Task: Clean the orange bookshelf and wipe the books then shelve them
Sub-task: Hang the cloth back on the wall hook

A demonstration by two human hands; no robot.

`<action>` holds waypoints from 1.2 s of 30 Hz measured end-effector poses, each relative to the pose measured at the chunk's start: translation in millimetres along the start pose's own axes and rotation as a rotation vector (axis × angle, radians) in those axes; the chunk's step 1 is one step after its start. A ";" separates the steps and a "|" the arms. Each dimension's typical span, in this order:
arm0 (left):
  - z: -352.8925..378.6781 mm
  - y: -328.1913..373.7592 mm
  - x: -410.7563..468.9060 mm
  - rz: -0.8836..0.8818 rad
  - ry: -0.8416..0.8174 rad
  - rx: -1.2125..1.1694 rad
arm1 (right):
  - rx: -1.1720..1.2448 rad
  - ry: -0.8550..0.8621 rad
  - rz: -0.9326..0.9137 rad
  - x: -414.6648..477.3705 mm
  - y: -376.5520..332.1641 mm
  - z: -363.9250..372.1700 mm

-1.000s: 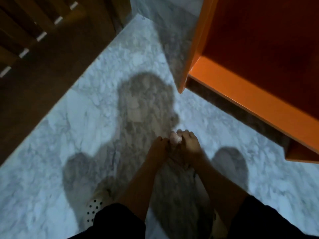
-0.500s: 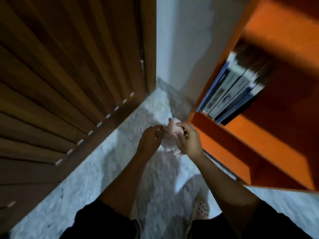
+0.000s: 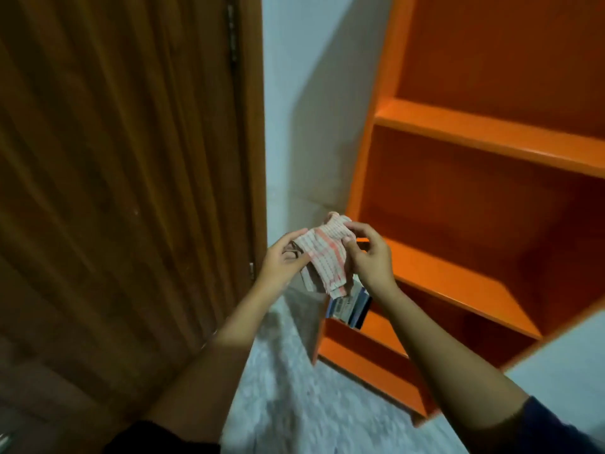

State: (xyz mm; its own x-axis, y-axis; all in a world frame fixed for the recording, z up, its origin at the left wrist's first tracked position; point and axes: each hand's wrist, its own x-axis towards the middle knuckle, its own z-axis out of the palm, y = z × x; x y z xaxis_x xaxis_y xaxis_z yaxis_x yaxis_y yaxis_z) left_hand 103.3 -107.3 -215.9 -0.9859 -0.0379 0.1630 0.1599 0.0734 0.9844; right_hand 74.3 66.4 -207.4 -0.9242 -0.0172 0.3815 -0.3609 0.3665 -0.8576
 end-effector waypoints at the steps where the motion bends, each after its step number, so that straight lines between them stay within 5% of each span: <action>1: 8.4 16.8 -1.8 0.014 -0.039 -0.067 | 0.001 0.053 -0.014 -2.9 -13.4 -16.9; 10: 181.7 152.5 -25.0 0.261 -0.470 -0.260 | -0.187 0.543 -0.035 -70.0 -82.8 -242.5; 20: 463.4 259.0 -90.0 0.383 -0.677 -0.312 | -0.341 0.955 0.005 -161.3 -85.9 -496.0; 32: 699.8 362.2 -17.2 0.332 -0.412 -0.322 | -0.326 0.618 -0.020 -77.6 -51.4 -717.7; 36: 732.7 386.8 13.1 0.385 -0.425 -0.302 | -0.244 0.661 -0.175 -34.2 -40.2 -747.4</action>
State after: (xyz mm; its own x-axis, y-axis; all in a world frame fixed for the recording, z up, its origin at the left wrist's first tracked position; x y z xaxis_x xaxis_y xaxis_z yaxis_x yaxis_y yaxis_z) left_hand 116.2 650.7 118.4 -0.7786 0.3378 0.5288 0.4520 -0.2827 0.8461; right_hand 213.8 747.6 71.8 -0.5588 0.4428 0.7011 -0.3868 0.6086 -0.6928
